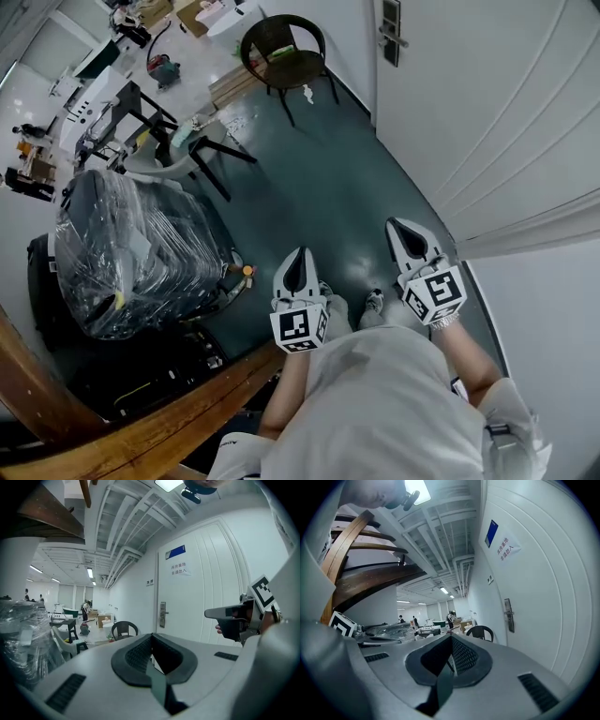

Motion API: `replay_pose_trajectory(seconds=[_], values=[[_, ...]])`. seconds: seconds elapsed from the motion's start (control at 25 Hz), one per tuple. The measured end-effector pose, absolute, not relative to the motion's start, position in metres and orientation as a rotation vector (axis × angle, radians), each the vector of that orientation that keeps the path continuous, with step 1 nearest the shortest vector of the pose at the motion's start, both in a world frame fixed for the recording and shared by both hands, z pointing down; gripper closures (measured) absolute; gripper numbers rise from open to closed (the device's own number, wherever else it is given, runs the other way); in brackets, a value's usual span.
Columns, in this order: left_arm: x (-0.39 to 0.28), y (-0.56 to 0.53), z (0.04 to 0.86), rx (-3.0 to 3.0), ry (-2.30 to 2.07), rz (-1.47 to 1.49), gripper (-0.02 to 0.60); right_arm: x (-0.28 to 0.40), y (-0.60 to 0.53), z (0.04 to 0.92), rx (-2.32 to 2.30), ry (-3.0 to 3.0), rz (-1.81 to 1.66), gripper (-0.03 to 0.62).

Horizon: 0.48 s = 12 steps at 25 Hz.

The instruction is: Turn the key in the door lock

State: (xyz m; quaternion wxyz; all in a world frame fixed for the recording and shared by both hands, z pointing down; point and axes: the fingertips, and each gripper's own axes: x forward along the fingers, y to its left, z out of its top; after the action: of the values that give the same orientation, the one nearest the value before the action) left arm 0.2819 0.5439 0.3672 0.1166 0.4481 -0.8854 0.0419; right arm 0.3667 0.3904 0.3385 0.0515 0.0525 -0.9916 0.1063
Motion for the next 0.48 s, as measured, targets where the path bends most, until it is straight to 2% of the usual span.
replay_pose_trajectory(seconds=[0.48], values=[[0.192,0.504,0.372,1.420,-2.537,0.094,0.574,0.301,0.385,0.343,0.264,-2.984,0.289,0.602]])
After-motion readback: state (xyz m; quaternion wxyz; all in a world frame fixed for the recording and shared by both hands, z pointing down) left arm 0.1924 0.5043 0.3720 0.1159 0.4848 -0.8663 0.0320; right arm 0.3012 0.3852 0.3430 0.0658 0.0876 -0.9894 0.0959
